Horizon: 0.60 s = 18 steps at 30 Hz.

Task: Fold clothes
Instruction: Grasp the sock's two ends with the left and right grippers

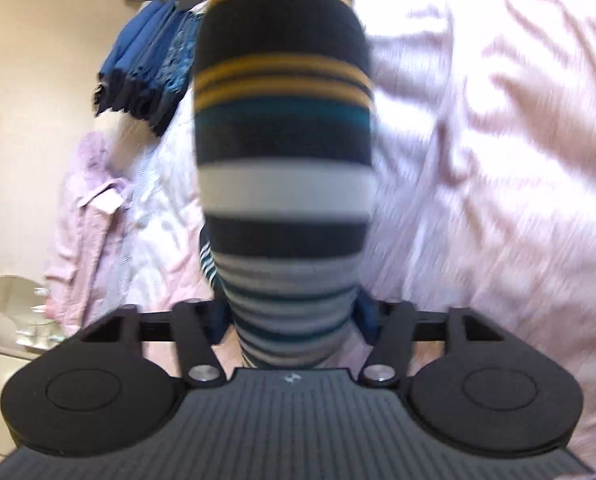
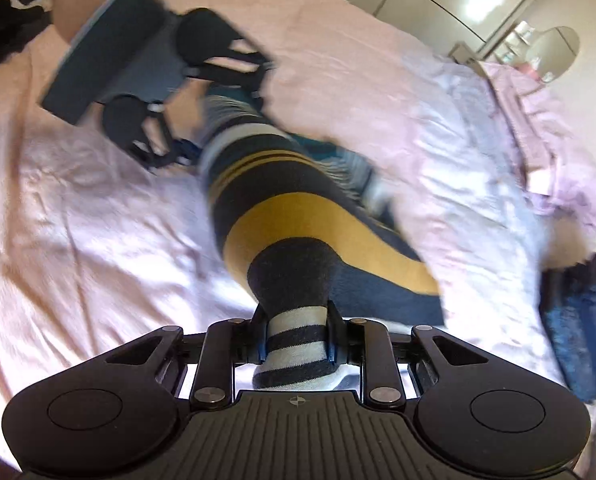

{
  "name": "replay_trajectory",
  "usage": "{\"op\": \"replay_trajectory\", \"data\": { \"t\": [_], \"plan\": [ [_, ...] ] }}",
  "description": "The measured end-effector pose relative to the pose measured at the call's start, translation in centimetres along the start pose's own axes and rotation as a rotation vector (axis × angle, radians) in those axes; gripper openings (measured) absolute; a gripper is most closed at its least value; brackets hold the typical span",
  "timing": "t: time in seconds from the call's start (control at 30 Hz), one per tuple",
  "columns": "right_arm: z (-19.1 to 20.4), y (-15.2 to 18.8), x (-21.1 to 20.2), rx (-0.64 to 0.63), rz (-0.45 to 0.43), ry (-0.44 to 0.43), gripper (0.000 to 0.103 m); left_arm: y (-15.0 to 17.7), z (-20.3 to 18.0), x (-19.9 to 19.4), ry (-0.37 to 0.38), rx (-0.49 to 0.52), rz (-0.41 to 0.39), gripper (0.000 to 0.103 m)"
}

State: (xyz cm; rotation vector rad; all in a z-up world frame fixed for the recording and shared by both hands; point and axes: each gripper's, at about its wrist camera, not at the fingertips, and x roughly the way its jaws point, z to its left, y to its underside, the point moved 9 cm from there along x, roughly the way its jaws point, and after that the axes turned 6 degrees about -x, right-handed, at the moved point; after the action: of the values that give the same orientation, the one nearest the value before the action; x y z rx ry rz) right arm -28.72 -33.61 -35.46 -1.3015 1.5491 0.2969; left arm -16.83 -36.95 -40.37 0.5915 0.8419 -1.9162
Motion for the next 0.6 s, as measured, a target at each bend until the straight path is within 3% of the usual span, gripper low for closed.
{"op": "replay_trajectory", "data": {
  "t": [0.13,0.5,0.6],
  "plan": [
    [-2.5,2.4,-1.3,0.008,0.048,-0.004,0.025,-2.5,0.2,0.1,0.12,-0.105,0.068,0.024],
    [-1.5,4.1,-0.9,0.038,0.068,-0.009,0.03,-2.6,1.3,-0.4,0.186,-0.166,0.142,0.022],
    [-1.4,4.2,-0.8,0.01,0.076,0.009,0.037,-2.6,1.1,-0.9,0.195,-0.167,0.149,0.022]
  ]
}}
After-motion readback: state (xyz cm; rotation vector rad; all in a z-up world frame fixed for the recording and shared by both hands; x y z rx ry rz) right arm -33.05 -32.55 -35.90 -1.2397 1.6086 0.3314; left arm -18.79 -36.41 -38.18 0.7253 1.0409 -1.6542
